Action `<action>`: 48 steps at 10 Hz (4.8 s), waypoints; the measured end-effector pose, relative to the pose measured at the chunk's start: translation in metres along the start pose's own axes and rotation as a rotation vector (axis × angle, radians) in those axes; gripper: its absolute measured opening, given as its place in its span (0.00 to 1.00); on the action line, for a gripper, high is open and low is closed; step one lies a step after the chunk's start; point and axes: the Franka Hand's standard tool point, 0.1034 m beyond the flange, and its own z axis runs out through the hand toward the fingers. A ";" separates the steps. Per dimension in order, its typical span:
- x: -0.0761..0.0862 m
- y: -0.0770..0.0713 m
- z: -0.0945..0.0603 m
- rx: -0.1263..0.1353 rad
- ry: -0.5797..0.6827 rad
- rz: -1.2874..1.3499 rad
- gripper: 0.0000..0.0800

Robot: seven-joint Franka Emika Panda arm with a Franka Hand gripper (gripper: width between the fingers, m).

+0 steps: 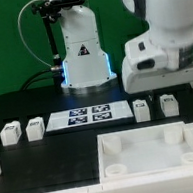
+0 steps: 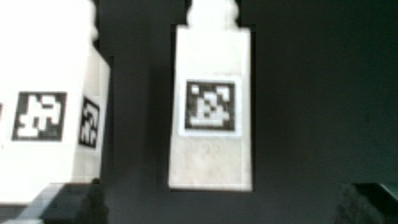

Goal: Assemble one leg

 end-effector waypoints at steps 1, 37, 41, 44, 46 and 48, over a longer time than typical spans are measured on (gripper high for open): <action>0.004 -0.001 0.004 -0.009 -0.073 -0.005 0.81; 0.068 0.072 -0.199 -0.018 1.133 -0.221 0.36; 0.123 0.050 -0.212 -0.004 1.316 -0.235 0.36; 0.140 0.034 -0.188 0.011 1.287 -0.239 0.36; 0.146 0.032 -0.183 0.012 1.285 -0.240 0.36; 0.152 0.030 -0.180 0.015 1.284 -0.241 0.36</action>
Offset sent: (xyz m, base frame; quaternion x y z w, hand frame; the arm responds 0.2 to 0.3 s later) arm 0.0000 0.0000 0.0000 0.0000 0.0000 0.0000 1.0000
